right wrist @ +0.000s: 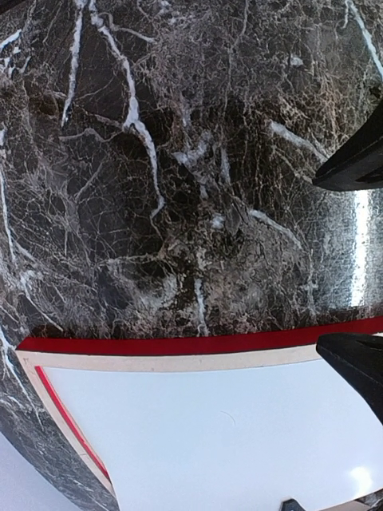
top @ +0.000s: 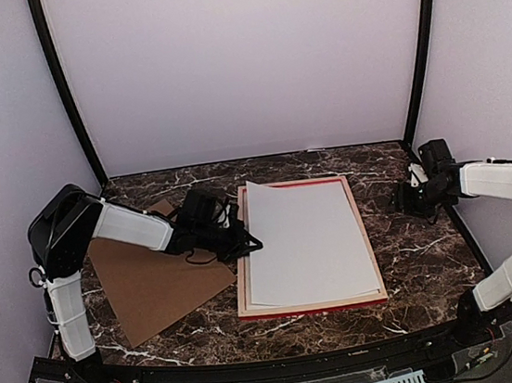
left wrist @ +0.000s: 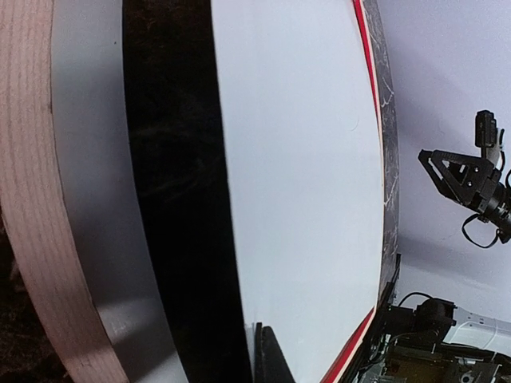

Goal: Put the photo into the frame
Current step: Place the photo on the mat board.

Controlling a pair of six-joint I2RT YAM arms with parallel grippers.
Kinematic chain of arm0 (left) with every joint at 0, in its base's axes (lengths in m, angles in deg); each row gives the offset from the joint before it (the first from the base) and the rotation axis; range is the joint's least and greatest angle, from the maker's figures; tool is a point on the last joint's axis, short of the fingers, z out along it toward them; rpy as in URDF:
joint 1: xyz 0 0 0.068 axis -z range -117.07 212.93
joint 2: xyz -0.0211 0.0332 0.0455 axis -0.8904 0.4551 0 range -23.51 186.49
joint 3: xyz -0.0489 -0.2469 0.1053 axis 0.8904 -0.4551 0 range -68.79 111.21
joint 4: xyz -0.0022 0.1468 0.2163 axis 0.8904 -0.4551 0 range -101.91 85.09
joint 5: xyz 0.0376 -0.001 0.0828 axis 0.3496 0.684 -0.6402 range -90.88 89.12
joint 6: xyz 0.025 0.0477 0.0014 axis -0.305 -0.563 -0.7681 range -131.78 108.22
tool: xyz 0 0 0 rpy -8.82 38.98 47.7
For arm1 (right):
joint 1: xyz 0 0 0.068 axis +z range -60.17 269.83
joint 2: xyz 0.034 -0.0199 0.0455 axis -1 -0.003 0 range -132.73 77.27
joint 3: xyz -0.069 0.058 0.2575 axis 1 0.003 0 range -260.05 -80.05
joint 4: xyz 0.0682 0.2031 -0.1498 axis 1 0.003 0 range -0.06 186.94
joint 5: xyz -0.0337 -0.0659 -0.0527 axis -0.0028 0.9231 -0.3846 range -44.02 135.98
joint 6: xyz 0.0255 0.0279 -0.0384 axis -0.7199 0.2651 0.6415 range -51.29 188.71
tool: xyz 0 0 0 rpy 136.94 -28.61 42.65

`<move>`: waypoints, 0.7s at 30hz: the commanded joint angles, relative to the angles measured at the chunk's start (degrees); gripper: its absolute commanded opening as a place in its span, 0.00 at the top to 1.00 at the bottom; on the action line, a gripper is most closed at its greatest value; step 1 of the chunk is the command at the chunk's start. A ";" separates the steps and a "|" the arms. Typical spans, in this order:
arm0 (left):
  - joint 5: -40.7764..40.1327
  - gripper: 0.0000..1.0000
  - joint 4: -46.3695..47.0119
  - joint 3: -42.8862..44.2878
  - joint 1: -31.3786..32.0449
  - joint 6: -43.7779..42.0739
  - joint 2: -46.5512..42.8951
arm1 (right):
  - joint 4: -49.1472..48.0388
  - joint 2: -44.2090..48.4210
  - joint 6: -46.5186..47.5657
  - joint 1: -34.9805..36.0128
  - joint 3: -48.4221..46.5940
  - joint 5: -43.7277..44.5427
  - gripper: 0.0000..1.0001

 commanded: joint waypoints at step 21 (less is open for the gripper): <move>-2.11 1.00 -6.87 5.10 -0.63 -6.77 -0.88 | -2.84 -0.23 0.26 -0.08 2.12 -1.56 0.38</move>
